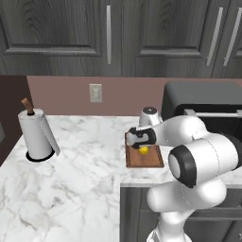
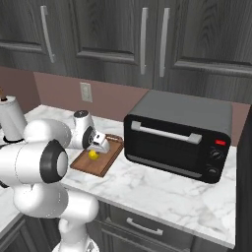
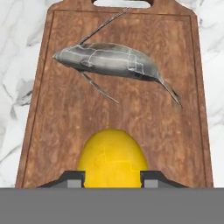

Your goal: Retrieve a lemon from the fridge and place it on the cutting board with the fish.

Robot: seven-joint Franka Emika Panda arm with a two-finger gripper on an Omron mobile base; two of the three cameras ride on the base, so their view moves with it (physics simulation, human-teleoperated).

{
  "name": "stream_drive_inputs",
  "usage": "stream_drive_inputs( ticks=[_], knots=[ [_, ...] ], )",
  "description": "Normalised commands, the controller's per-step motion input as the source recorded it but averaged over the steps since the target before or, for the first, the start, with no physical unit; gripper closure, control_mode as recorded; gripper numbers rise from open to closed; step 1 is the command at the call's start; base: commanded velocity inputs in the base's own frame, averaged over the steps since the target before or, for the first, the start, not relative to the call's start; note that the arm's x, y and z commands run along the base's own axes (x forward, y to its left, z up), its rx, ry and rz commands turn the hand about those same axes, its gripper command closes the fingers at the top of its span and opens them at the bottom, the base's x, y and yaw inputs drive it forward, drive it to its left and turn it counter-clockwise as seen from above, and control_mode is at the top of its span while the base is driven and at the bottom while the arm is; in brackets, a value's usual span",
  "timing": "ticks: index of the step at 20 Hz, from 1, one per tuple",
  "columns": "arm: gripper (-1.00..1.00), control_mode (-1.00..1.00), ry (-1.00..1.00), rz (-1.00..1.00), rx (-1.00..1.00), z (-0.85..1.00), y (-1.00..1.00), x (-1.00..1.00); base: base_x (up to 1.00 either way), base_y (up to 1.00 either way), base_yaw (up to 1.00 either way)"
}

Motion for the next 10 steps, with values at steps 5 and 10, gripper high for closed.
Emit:
stream_drive_inputs(
  ticks=[5, 10],
  knots=[
    [1.0, -1.0, 0.0, 0.0, 0.0, -0.05, 0.0, 0.07, 0.0, 0.0, 0.0],
    [1.0, -1.0, 0.0, 0.0, 0.0, 0.0, 0.0, 0.0, 0.0, 0.0, 0.0]
  ],
)
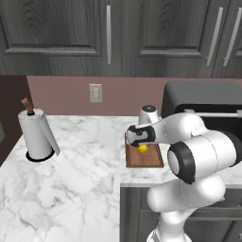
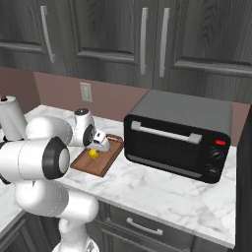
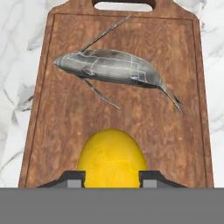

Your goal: Retrieve a lemon from the fridge and place it on the cutting board with the fish.

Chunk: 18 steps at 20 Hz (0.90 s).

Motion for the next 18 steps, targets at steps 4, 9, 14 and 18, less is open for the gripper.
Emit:
stream_drive_inputs(
  ticks=[4, 9, 14, 18],
  knots=[
    [-1.0, -1.0, 0.0, 0.0, 0.0, 0.0, 0.0, 0.0, 0.0, 0.0, 0.0],
    [-1.0, -1.0, 0.0, 0.0, 0.0, 0.0, 0.0, 0.0, 0.0, 0.0, 0.0],
    [-1.0, -1.0, 0.0, 0.0, 0.0, 0.0, 0.0, 0.0, 0.0, 0.0, 0.0],
    [-1.0, -1.0, 0.0, 0.0, 0.0, 0.0, 0.0, 0.0, 0.0, 0.0, 0.0]
  ],
)
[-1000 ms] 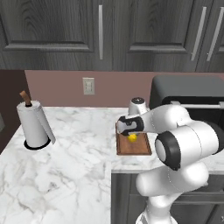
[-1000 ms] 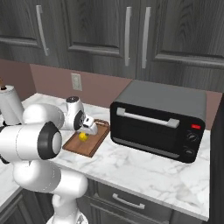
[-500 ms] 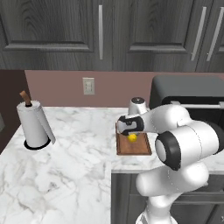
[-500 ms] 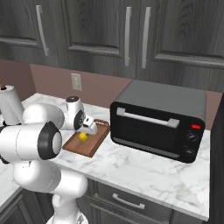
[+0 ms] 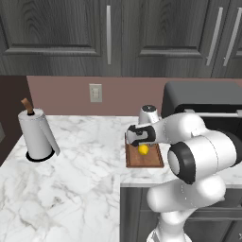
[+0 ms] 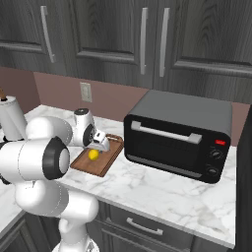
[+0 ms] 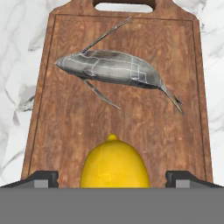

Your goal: Retrieve a lemon from the fridge and place it on the cutting board with the fish.

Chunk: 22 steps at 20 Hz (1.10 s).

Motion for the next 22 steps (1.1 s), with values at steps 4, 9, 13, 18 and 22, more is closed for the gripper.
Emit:
stream_drive_inputs(
  ticks=[4, 9, 13, 18, 22],
  knots=[
    [-1.0, -1.0, 0.0, 0.0, 0.0, 0.2, 0.0, -0.06, 0.0, 0.0, 0.0],
    [-1.0, -1.0, -0.03, 0.0, 0.0, 0.56, 0.0, -0.48, 0.0, 0.0, 0.0],
    [-1.0, -1.0, -0.06, 0.0, 0.0, 0.46, 0.0, -0.76, 0.0, 0.0, 0.0],
    [-1.0, -1.0, -0.03, 0.0, 0.0, 0.39, 0.0, -0.97, 0.0, 0.0, 0.0],
    [-1.0, -1.0, -0.01, 0.0, 0.0, 0.51, -0.09, -0.95, 0.0, 0.0, 0.0]
  ],
)
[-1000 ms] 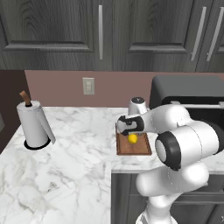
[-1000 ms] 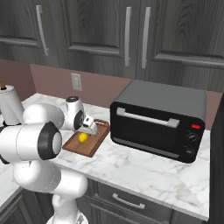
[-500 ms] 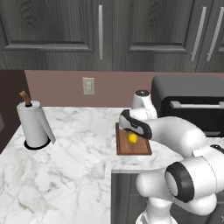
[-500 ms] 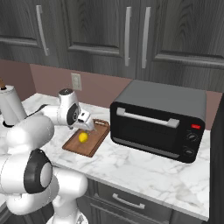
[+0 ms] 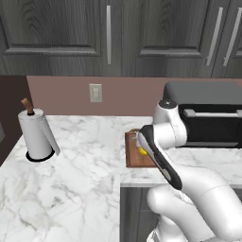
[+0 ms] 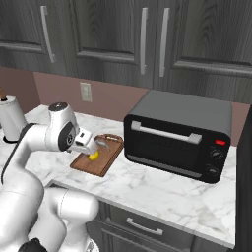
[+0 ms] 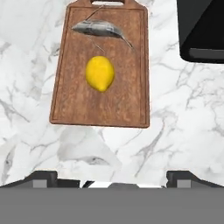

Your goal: Retrieve a lemon from the fridge and place it on the cutting board with the fish.

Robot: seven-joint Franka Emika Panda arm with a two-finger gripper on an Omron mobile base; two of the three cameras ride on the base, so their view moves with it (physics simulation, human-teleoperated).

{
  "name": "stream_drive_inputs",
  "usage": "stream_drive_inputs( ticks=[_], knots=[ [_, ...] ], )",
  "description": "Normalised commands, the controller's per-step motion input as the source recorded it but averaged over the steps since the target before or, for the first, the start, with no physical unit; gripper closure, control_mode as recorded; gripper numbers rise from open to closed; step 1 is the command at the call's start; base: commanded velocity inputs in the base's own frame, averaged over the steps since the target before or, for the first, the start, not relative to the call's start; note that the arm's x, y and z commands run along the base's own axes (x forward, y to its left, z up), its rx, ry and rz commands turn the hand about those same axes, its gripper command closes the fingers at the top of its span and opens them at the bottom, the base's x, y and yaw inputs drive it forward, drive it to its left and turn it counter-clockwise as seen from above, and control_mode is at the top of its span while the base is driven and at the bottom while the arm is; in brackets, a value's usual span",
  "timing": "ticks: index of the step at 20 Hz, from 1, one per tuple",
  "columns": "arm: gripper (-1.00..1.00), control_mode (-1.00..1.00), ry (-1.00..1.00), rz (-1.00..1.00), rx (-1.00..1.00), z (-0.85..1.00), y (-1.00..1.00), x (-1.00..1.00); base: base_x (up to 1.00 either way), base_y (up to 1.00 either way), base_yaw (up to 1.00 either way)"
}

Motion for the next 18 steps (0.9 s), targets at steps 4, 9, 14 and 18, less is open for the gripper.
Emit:
stream_drive_inputs(
  ticks=[4, 9, 14, 18],
  knots=[
    [-1.0, -1.0, -0.08, 0.0, 0.0, 0.58, -0.24, -0.73, 0.0, 0.0, 0.0],
    [-1.0, -1.0, -0.05, 0.0, 0.0, 0.48, -0.2, -0.53, 0.0, 0.0, 0.0],
    [-1.0, -1.0, 0.0, 0.0, 0.0, 0.48, -0.22, -0.31, 0.0, 0.0, 0.0],
    [-1.0, -1.0, 0.0, 0.01, 0.0, 0.38, -0.21, -0.05, 0.0, 0.0, 0.0]
  ],
)
